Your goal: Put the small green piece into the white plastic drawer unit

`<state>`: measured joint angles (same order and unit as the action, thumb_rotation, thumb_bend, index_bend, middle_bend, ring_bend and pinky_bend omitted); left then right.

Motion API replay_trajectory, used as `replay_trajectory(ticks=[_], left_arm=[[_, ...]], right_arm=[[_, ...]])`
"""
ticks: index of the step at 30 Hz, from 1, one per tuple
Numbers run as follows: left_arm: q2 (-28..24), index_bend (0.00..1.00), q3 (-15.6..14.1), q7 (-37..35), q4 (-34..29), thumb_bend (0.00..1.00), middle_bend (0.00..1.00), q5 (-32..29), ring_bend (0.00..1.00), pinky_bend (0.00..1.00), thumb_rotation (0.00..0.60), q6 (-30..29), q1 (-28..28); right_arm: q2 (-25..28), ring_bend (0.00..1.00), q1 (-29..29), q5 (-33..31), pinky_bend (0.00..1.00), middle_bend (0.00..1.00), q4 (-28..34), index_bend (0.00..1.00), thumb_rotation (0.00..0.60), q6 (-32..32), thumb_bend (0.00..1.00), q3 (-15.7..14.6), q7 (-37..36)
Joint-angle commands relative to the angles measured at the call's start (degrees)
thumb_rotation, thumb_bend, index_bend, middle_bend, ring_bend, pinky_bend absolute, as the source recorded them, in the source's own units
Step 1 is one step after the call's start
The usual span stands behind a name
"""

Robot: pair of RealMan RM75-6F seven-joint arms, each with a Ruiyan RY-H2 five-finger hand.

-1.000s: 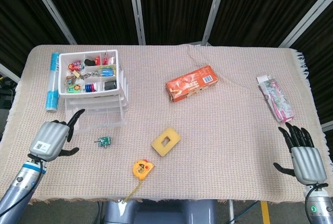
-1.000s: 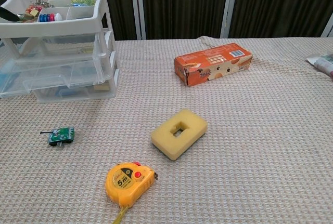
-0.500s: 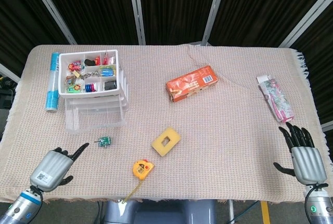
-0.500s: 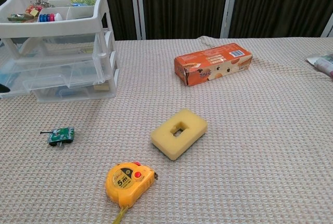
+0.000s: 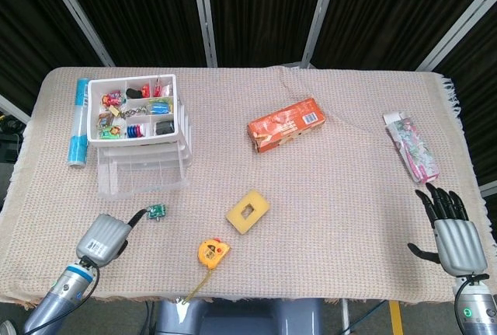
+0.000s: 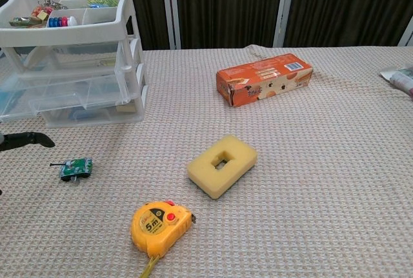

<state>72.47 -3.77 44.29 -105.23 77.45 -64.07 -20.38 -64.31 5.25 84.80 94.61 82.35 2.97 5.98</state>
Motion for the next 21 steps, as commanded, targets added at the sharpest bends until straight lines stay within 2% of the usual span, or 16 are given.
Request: replay_trajectory(ticks=[1, 11, 14, 21], left_arm=[[3.5, 0.15, 1.8, 4.2, 2.0, 0.41, 0.98, -3.3, 0.84, 0.69, 0.600, 2.0, -2.2], [9.8, 0.15, 3.8, 13.0, 4.4, 0.43, 0.99, -9.2, 0.84, 0.70, 0.600, 1.6, -5.2], [10.9, 0.16, 3.8, 14.2, 5.2, 0.47, 0.99, -10.0, 0.84, 0.70, 0.600, 1.0, -5.6], [11.9, 0.18, 3.6, 15.5, 6.6, 0.48, 1.00, -11.6, 0.85, 0.71, 0.600, 0.3, -6.4]], right_arm=[[0.1, 0.00, 0.0, 0.1, 0.00, 0.00, 0.0, 0.09, 0.600, 0.0, 0.00, 0.0, -0.1], [0.2, 0.00, 0.0, 0.3, 0.00, 0.00, -0.2, 0.09, 0.600, 0.1, 0.00, -0.1, -0.6], [0.2, 0.00, 0.0, 0.4, 0.00, 0.00, -0.2, 0.09, 0.600, 0.1, 0.00, -0.1, -0.6], [0.1, 0.00, 0.0, 0.5, 0.00, 0.00, -0.3, 0.09, 0.600, 0.1, 0.00, -0.1, -0.6]])
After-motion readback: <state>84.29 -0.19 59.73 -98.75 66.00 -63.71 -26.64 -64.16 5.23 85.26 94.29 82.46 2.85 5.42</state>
